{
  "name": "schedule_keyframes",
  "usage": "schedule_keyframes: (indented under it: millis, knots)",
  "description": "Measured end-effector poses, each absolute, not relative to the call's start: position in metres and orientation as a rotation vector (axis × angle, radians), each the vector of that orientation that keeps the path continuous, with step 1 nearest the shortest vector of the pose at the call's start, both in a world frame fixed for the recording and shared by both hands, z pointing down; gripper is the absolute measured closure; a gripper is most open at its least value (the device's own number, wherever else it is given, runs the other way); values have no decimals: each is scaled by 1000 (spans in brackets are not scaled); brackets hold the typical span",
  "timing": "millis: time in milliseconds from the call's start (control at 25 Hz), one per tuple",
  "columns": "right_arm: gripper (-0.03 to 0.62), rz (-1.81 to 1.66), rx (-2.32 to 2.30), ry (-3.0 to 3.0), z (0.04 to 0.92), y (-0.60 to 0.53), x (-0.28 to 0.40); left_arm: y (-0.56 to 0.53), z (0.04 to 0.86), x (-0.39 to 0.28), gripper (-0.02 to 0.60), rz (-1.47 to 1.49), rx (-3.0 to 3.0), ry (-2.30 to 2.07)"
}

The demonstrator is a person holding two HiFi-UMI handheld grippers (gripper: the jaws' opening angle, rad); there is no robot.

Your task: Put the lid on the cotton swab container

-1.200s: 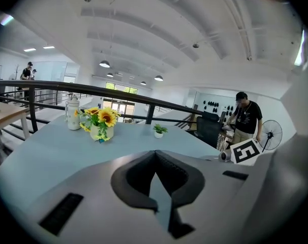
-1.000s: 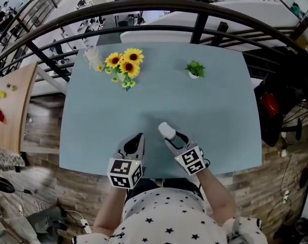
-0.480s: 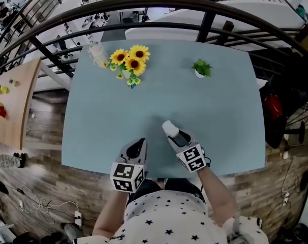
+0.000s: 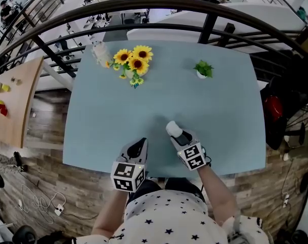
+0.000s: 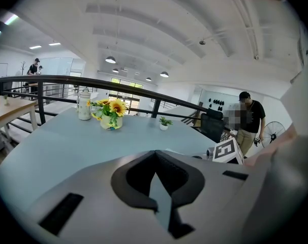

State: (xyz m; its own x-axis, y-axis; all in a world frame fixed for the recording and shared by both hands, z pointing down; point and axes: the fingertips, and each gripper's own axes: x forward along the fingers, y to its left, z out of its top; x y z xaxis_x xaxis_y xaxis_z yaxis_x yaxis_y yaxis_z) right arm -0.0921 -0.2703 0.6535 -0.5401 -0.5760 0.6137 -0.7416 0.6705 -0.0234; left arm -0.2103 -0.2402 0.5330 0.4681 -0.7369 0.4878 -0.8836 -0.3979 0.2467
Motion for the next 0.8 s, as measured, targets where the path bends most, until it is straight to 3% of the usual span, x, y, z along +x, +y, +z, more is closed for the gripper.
schedule_keyframes:
  millis: [800]
  knots:
    - [396,361,1164,-2342,612,-260,-83,-241,517,-202,580,366,2324,-1323]
